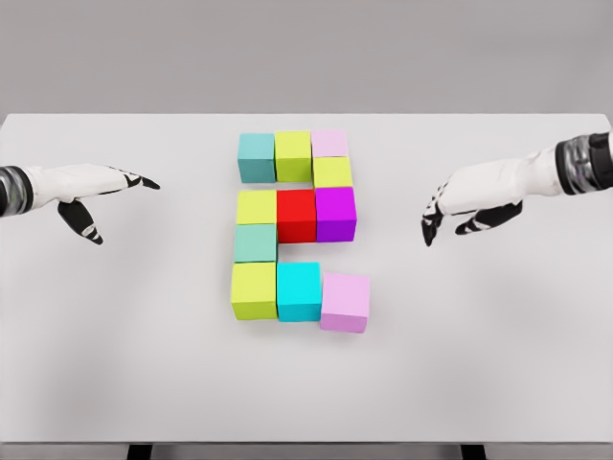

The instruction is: Assemble the squares on the desktop into the number 2

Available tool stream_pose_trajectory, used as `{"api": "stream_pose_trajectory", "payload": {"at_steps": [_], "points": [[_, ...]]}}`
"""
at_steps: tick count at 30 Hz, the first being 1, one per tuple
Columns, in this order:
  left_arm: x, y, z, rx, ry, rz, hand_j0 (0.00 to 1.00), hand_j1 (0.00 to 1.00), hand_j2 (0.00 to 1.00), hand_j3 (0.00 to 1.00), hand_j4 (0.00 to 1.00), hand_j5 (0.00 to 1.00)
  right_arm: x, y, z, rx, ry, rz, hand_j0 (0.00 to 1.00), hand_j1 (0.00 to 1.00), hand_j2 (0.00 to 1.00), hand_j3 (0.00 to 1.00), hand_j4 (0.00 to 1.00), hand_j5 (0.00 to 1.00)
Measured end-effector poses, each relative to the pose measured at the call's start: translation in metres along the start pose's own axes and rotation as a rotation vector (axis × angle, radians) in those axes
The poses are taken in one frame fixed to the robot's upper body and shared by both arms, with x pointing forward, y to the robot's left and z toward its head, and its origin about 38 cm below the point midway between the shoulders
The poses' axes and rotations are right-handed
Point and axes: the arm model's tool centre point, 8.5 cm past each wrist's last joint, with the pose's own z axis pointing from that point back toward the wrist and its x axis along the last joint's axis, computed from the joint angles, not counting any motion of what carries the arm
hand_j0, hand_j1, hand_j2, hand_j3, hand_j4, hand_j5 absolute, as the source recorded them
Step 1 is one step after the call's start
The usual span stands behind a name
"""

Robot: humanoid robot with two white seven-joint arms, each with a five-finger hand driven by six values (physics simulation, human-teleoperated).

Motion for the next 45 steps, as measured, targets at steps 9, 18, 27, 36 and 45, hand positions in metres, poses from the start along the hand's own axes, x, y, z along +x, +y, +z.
{"api": "stream_pose_trajectory", "payload": {"at_steps": [9,18,27,36,45], "points": [[-0.002,-0.001,0.000,-0.001,0.005,0.005,1.00,1.00,1.00,1.00,1.00,1.00,0.042,-0.010,0.007,-0.012,-0.085,0.091,0.63,0.63,0.63,0.63,0.63,0.63],[-0.003,0.000,0.001,0.001,0.008,0.009,1.00,1.00,1.00,1.00,1.00,1.00,0.053,-0.013,0.004,-0.014,-0.114,0.108,0.74,0.74,0.74,0.74,0.74,0.74],[-0.003,0.002,0.001,0.009,0.007,0.009,1.00,1.00,1.00,1.00,1.00,1.00,0.037,-0.010,0.019,-0.033,-0.059,0.078,1.00,1.00,1.00,1.00,1.00,1.00],[-0.004,-0.002,0.001,0.003,0.007,0.013,1.00,1.00,1.00,1.00,1.00,1.00,0.019,-0.011,0.033,-0.061,0.002,0.049,1.00,1.00,1.00,1.00,1.00,1.00],[-0.004,-0.010,0.000,-0.007,0.005,0.024,1.00,1.00,1.00,1.00,1.00,1.00,0.019,-0.002,0.025,-0.088,-0.013,0.019,1.00,1.00,1.00,1.00,1.00,1.00]]}}
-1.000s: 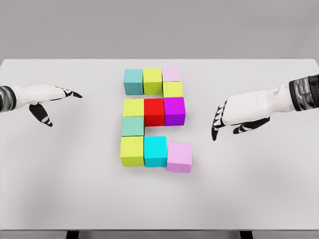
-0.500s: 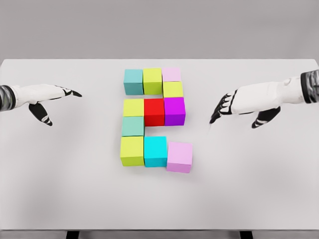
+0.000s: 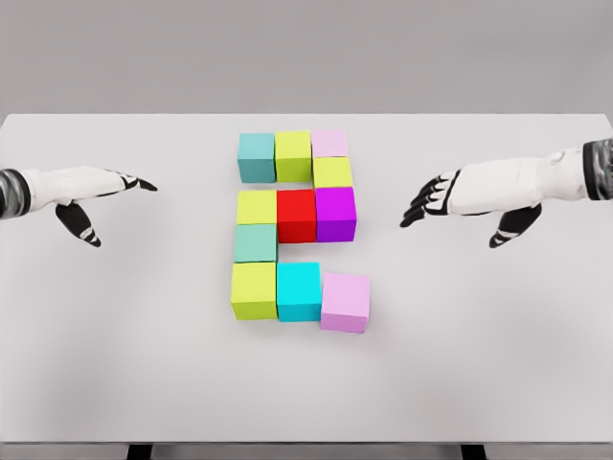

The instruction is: Assemble the squares on the desktop into the number 2

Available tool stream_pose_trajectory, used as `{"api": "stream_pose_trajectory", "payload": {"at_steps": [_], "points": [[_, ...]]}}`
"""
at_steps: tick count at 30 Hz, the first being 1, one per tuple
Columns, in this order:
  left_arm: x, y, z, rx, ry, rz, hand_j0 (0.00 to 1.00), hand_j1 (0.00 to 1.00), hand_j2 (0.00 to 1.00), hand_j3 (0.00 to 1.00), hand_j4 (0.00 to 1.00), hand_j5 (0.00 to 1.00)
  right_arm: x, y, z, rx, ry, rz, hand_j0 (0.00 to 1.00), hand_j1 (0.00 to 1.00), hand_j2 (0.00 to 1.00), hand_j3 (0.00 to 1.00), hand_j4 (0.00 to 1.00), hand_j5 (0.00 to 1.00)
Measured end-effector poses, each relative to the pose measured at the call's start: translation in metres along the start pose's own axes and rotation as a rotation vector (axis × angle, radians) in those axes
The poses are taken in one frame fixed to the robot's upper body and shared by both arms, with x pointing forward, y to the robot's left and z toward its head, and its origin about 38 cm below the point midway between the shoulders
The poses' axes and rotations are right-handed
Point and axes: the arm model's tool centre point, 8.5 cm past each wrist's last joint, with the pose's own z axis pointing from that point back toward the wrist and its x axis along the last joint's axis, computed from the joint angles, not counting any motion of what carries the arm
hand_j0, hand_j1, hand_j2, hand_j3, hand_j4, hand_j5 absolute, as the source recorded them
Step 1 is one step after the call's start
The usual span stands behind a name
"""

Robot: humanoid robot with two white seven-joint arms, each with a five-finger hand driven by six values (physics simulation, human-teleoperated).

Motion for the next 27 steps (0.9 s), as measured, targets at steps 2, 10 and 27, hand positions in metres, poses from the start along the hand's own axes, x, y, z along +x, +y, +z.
{"api": "stream_pose_trajectory", "payload": {"at_steps": [2,10,27], "points": [[-0.001,0.000,0.001,0.005,0.001,0.005,1.00,1.00,1.00,1.00,1.00,1.00,0.000,0.004,-0.002,-0.010,-0.005,-0.011,1.00,1.00,1.00,1.00,1.00,1.00],[-0.002,0.004,0.004,0.024,0.002,0.011,1.00,1.00,1.00,1.00,1.00,1.00,0.000,-0.012,-0.006,-0.051,0.009,0.028,1.00,1.00,1.00,1.00,1.00,1.00],[-0.002,0.007,0.006,0.040,-0.009,0.029,1.00,1.00,1.00,1.00,1.00,1.00,-0.009,-0.010,-0.021,-0.054,0.081,-0.012,1.00,1.00,1.00,1.00,1.00,1.00]]}}
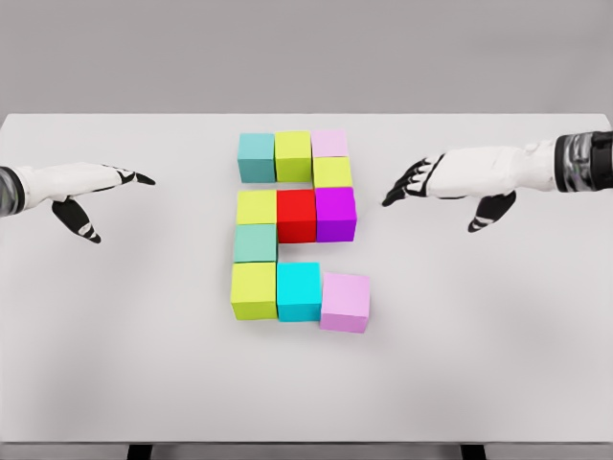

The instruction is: Assemble the squares on the desktop into the number 2

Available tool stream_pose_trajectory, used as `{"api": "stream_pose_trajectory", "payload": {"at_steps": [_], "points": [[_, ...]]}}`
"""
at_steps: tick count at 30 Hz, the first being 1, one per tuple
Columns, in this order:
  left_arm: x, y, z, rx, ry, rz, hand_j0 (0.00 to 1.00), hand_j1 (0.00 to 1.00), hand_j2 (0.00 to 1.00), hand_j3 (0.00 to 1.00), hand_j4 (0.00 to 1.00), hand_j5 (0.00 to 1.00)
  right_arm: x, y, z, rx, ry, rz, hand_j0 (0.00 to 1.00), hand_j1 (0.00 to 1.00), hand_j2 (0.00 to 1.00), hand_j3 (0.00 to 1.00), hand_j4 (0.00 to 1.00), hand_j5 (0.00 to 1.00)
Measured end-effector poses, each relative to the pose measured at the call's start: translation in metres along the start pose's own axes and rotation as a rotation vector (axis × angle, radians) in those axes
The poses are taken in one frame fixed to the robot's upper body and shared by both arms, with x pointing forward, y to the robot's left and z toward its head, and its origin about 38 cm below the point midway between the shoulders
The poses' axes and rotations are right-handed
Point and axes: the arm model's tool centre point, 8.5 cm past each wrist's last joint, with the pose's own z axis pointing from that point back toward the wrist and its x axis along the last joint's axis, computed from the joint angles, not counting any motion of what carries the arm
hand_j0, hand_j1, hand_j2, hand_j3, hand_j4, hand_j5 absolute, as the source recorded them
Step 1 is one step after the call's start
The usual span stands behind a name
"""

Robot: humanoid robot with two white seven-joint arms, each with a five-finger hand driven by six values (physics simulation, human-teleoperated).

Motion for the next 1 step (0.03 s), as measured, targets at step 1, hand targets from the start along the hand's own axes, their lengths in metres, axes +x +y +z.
{"api": "stream_pose_trajectory", "payload": {"at_steps": [1], "points": [[0.0000,0.0001,0.0000,0.000,0.000,0.000,1.00,1.00,1.00,1.00,1.00,1.00,-0.0026,0.0119,-0.0017,0.005,0.002,-0.029,1.00,1.00,1.00,1.00,1.00,1.00]]}}
